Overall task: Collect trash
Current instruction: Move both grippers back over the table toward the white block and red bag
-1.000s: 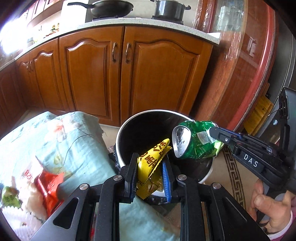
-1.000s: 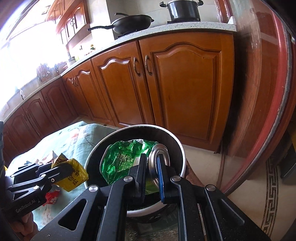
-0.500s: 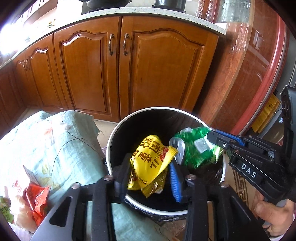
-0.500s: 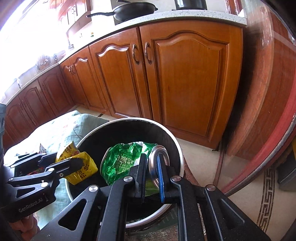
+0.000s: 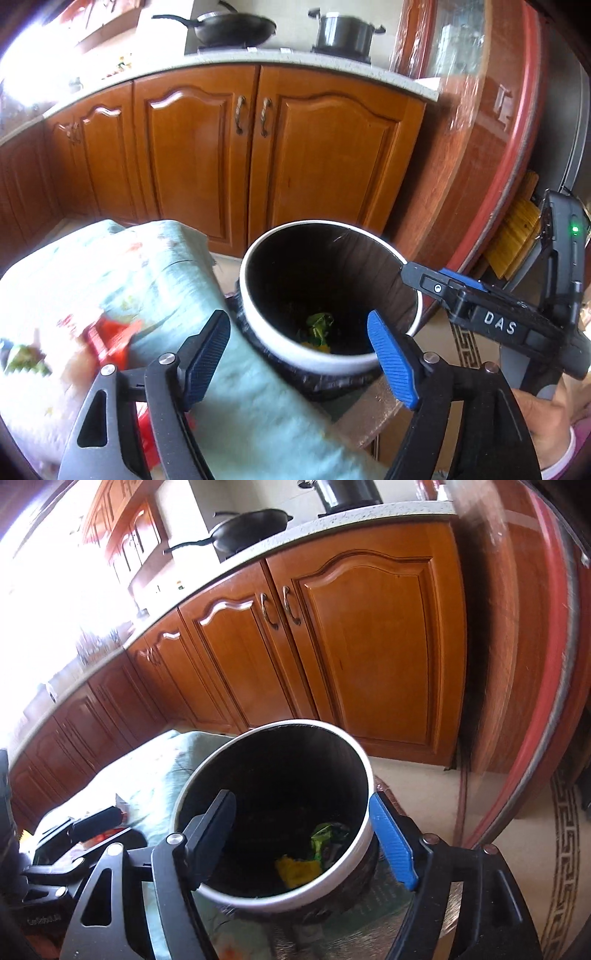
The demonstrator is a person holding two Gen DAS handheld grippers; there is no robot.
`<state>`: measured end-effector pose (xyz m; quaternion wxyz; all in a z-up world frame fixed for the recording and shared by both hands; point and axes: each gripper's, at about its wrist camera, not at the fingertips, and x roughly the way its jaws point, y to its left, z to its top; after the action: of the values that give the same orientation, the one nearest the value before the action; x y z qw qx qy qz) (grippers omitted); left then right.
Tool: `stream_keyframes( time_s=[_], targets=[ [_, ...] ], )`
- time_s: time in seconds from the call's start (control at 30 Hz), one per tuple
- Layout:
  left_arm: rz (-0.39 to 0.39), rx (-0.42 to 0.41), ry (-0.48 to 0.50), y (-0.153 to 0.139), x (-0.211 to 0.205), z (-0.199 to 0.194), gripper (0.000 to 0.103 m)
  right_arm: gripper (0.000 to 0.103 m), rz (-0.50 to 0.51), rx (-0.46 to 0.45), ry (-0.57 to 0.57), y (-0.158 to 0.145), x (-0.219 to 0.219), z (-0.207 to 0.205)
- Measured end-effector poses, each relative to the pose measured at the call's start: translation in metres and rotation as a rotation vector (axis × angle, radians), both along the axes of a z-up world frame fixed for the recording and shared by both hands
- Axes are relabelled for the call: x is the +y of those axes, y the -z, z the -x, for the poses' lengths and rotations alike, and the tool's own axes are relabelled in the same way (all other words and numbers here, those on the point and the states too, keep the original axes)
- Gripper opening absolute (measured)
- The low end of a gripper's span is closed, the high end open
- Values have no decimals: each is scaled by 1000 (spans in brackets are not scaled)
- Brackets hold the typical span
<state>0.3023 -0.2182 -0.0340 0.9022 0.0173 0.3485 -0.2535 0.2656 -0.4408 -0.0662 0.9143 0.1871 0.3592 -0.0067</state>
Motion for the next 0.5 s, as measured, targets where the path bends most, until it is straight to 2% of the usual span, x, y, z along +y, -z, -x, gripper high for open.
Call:
stream_keyframes(
  time_s=[0.33,0.5],
  targets=[
    [19,-1,-52,3,63,69,80,82,-97,8,-57,1,47,36],
    [20,1,-116,5,102,91,80,82,-131,26,-106,4,75,46]
  ],
)
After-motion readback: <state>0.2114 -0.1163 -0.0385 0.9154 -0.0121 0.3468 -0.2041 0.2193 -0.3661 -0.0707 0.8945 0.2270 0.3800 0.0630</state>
